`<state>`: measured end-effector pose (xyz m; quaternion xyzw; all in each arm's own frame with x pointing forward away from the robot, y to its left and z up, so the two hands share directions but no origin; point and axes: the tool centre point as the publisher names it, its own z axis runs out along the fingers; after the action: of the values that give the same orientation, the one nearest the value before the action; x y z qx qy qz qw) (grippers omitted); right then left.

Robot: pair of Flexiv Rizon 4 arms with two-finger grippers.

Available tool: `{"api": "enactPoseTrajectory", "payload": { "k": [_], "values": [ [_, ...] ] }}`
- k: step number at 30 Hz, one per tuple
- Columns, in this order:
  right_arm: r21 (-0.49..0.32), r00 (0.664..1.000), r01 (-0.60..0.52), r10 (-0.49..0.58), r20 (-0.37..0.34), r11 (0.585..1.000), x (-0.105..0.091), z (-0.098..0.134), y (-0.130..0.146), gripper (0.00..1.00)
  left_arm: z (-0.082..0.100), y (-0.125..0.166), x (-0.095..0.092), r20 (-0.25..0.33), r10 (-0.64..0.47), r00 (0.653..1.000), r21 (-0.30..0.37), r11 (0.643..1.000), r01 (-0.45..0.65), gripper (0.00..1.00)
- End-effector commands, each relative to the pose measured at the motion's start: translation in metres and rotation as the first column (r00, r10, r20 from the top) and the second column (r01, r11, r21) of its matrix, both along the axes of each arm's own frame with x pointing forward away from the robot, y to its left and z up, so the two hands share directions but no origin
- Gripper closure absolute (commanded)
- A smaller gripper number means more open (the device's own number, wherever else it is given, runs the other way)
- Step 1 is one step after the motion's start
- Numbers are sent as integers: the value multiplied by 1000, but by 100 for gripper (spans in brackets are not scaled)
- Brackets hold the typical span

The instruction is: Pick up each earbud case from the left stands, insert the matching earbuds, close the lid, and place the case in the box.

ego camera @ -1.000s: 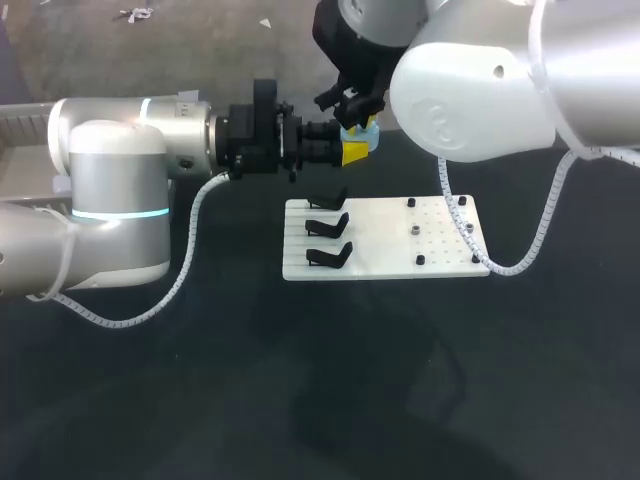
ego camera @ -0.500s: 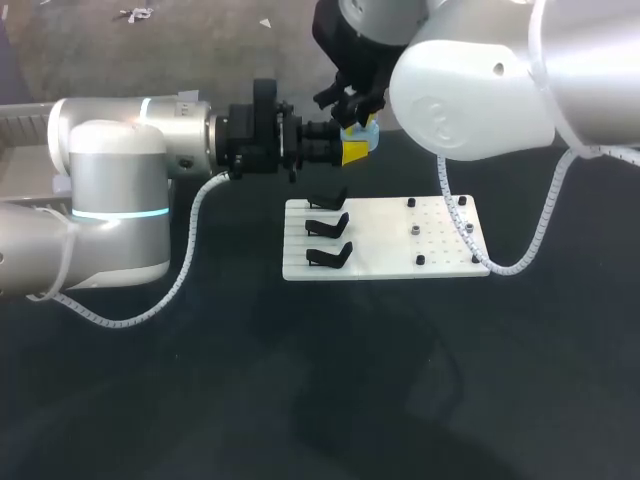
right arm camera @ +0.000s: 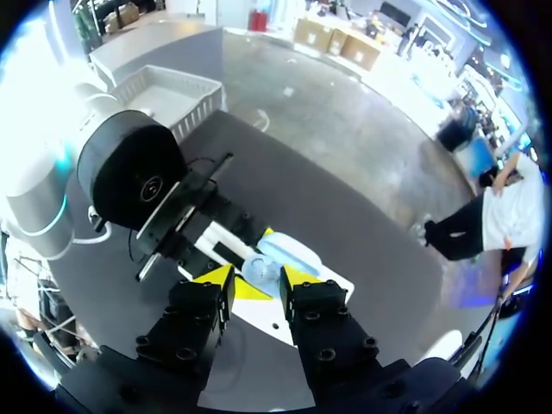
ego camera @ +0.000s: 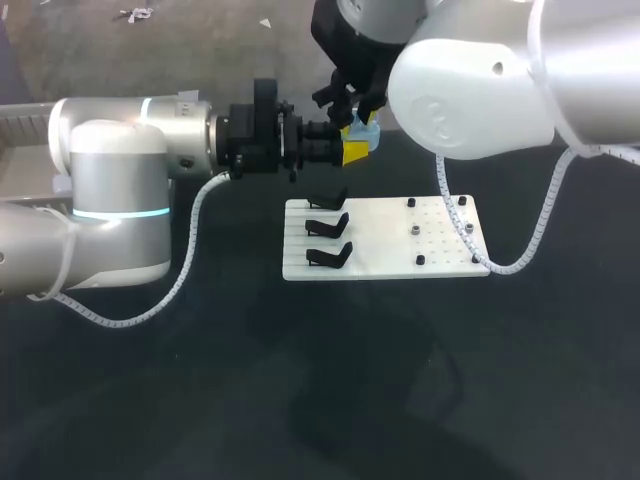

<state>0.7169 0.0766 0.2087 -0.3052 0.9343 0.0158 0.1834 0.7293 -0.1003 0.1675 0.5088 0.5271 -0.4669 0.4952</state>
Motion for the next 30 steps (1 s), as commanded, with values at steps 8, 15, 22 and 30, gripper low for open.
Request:
{"api": "enactPoseTrajectory", "payload": {
  "k": [8, 15, 22, 30],
  "values": [
    [18, 999, 18, -19, 33, 1000, 0, 15, -4, 64, 0, 0, -3, 6, 7, 1000, -5, 1000, -7, 100],
    [80, 990, 80, -88, 108, 994, 33, 27, -6, 58, 0, 0, -3, 6, 7, 1000, -5, 1000, -7, 100],
    [80, 980, 151, -159, 118, 985, 67, 11, -13, 56, 0, 0, -3, 6, 7, 1000, -5, 1000, -7, 100],
    [65, 978, 186, -191, 82, 980, 63, -5, -22, 57, 0, 0, -3, 6, 7, 1000, -5, 1000, -7, 100]
  ]
}}
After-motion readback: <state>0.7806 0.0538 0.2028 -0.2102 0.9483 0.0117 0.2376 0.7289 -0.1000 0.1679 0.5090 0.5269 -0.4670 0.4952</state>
